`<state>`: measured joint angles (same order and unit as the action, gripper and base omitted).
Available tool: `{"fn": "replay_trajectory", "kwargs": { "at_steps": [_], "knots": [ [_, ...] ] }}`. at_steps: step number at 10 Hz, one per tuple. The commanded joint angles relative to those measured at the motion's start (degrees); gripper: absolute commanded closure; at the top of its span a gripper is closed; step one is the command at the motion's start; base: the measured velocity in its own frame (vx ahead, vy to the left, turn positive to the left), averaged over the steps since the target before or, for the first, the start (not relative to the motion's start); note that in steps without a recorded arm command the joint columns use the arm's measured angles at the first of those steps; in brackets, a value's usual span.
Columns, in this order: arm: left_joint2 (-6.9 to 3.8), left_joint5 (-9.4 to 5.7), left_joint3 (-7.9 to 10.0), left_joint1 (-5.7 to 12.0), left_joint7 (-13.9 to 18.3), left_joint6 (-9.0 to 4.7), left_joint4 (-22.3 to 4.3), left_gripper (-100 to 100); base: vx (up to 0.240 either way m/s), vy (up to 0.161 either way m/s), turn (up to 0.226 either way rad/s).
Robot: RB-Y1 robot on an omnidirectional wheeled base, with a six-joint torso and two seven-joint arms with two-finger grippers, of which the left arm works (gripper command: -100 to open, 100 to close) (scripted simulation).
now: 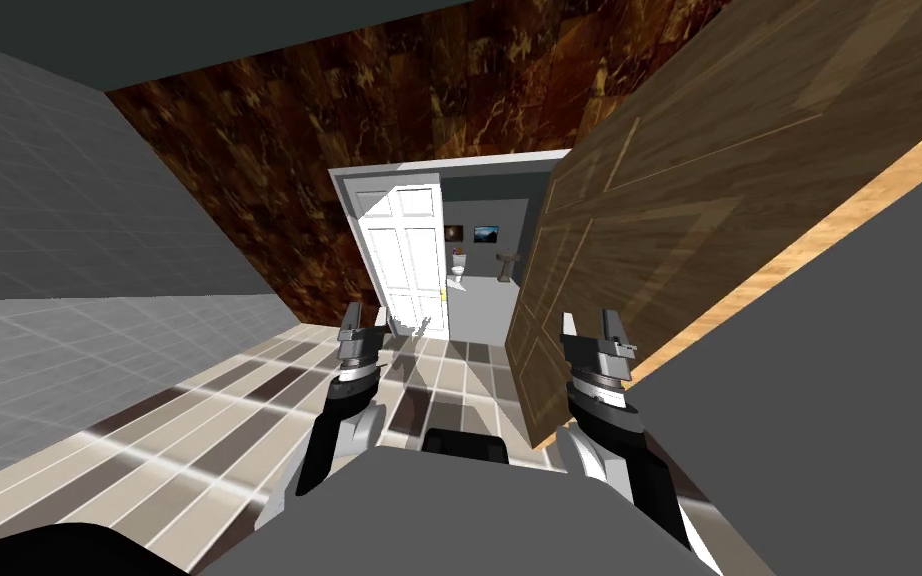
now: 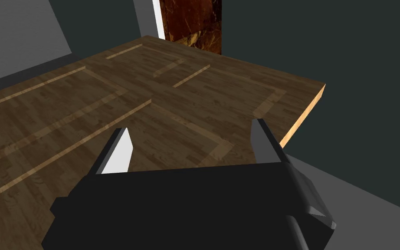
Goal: Pull the door open
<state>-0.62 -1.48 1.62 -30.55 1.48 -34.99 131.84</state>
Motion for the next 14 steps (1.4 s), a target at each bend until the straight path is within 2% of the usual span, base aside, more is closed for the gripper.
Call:
{"fn": "replay_trajectory", "kwargs": {
  "at_steps": [1,14],
  "knots": [
    [-0.46,-0.15,0.29,0.42,0.22,-0.28,-1.60,-100,0.099,0.017,-0.022],
    [-3.26,-0.52,0.95,3.59,1.27,-2.05,-15.78,-100,0.101,0.013,-0.034]
  ]
}}
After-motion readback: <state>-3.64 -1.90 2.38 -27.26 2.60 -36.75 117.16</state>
